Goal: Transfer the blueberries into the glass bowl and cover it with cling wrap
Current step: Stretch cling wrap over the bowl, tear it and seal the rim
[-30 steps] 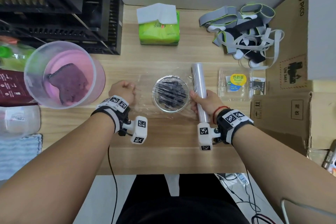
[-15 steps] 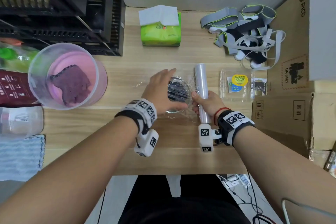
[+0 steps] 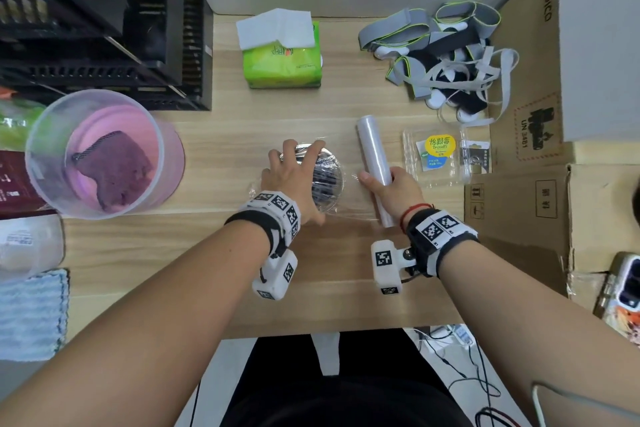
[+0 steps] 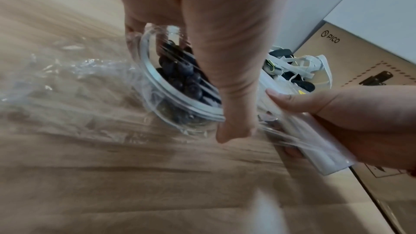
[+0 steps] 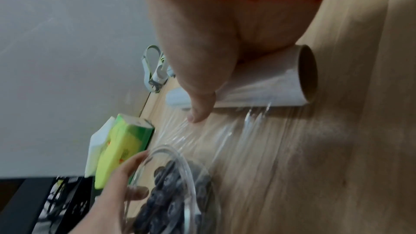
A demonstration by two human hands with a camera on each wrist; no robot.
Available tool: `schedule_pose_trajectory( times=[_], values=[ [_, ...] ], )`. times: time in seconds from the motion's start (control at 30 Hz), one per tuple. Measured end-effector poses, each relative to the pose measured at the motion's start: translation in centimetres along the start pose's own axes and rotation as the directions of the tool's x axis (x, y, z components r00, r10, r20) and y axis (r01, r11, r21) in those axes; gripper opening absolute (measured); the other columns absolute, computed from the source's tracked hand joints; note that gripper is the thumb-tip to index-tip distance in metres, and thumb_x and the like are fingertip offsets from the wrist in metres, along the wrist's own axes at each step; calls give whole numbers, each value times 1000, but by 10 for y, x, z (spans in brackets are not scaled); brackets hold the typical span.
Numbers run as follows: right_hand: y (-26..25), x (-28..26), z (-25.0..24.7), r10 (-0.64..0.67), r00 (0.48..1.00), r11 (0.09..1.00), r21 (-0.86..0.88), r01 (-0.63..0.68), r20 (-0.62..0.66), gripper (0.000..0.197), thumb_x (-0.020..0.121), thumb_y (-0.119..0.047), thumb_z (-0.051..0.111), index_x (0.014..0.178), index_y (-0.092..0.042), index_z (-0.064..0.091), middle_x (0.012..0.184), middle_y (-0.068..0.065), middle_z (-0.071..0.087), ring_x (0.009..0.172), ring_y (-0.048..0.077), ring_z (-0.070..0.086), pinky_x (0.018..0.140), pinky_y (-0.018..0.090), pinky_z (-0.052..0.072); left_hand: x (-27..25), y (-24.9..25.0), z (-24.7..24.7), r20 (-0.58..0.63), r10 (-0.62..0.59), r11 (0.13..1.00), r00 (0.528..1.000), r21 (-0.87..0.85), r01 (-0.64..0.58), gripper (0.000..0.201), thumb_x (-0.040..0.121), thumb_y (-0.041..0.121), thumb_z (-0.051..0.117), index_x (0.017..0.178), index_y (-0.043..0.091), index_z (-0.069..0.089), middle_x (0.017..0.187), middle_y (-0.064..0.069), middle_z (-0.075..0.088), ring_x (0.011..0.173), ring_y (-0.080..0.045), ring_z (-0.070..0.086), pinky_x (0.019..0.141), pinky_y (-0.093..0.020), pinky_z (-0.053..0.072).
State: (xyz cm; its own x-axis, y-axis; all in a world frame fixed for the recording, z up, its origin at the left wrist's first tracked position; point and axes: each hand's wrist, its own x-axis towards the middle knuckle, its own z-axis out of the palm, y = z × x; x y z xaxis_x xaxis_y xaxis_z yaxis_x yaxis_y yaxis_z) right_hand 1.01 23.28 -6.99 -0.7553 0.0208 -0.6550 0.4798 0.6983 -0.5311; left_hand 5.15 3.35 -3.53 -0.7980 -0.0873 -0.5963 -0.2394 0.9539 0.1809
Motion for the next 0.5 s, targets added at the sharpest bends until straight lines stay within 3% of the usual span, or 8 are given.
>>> schedule_pose_trajectory(
  times=[0.1,0.23,0.3,0.4,0.47,0.5],
  values=[
    [-6,-1,2,25,998,996,-82,-30,-61,55,86,-55,66,114,-10,54,95,3,58,84,23,54,73,27,37,-1,-5,-5,-15,-56,998,998,-9,55,128,40,47,89,141,42,11,139,-8,21,120,-34,32,88,-45,44],
    [-12,1,6,0,999,980,-199,-9,-42,62,84,-58,65,115,-6,51,101,7,62,91,28,59,74,30,42,1,-13,-11,8,-92,992,996,81,92,130,40,46,90,142,37,10,139,-10,21,120,-34,34,88,-46,43],
    [-13,3,7,-8,1000,968,-251,1,-23,64,84,-58,65,116,-5,50,106,12,65,95,31,63,74,33,46,2,-14,-12,6,-78,988,997,135,76,135,38,55,89,145,32,9,144,-10,20,124,-35,32,94,-49,41],
    [-17,4,8,-22,1000,948,-317,18,-8,63,85,-56,64,117,-4,47,110,15,66,101,35,64,78,37,48,7,-9,-9,-3,11,982,1000,189,-10,148,30,85,73,149,24,9,155,-7,10,141,-35,18,106,-62,29],
    [-19,4,9,-26,1000,936,-350,24,0,63,86,-57,63,118,-6,45,110,15,65,100,35,64,77,38,49,11,-4,-6,-18,52,979,998,201,-48,147,30,90,68,149,24,10,156,-2,9,144,-34,12,108,-67,22],
    [-20,4,10,-25,1000,931,-364,24,3,63,86,-57,62,118,-6,44,109,15,65,99,35,64,76,38,49,13,-3,-4,-32,62,975,998,216,-54,142,34,85,71,148,25,12,155,-2,13,144,-34,14,108,-67,21]
  ],
)
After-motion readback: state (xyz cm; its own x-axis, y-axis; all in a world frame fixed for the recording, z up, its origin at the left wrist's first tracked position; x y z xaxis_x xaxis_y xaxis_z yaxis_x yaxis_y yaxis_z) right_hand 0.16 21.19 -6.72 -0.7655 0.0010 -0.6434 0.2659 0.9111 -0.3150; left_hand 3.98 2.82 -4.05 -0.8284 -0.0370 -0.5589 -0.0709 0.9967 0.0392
